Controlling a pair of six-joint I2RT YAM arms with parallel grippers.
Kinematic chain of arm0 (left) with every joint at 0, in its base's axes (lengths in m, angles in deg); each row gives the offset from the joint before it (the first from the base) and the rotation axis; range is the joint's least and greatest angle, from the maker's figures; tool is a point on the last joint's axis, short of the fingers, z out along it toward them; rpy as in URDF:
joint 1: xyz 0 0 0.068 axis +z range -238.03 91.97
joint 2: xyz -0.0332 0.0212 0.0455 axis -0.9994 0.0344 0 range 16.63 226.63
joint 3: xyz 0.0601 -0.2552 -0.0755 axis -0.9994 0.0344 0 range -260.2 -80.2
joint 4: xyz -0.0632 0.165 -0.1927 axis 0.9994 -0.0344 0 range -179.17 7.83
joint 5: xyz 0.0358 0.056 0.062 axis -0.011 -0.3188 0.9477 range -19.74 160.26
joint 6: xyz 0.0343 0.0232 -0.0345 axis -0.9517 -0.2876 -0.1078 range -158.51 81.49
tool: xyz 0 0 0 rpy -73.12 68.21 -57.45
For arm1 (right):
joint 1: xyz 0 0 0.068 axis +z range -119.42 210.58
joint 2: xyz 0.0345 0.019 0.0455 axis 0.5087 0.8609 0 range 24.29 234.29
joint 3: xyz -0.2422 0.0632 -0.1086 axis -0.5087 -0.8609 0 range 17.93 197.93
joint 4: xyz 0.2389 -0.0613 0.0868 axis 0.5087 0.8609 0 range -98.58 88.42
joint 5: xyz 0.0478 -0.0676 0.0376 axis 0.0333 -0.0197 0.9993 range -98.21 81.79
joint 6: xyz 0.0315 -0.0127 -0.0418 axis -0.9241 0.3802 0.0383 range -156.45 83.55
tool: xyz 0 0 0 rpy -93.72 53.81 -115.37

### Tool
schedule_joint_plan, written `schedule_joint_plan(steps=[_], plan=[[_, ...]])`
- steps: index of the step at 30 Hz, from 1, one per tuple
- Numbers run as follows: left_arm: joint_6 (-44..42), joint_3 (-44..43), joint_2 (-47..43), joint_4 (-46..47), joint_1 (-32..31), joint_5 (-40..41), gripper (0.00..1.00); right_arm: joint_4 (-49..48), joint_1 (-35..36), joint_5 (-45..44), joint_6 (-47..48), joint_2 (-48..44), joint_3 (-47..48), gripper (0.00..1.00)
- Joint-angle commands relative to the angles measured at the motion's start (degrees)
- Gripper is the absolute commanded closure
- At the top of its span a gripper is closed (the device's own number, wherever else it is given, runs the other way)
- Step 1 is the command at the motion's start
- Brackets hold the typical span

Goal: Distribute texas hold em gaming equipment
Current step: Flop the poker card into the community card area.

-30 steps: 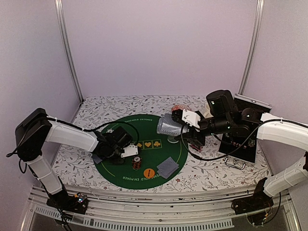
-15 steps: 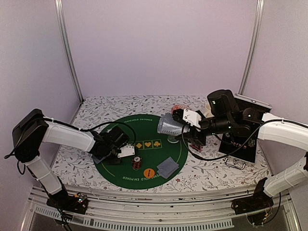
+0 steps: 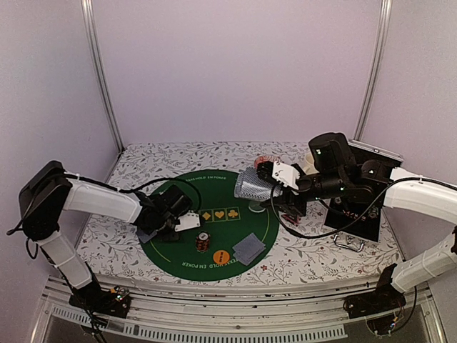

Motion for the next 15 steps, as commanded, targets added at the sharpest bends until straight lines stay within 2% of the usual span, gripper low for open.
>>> schedule_joint_plan(steps=[1,9,15], plan=[[0.95,0.62,-2.25,-5.87,0.03,-5.44,0.68,-0.19,-0.32,-0.18,0.42,-1.28,-0.37,0.57],[1.91,-0.83,-8.38,-7.77,-2.72,-10.46,0.42,0.11,-0.26,-0.29,0.31,-1.35,-0.03,0.57],[8.14,-8.02,-14.37,-9.11,-3.72,-17.62,0.32,0.13,-0.31,-0.38,0.23,-1.01,0.15,0.57]])
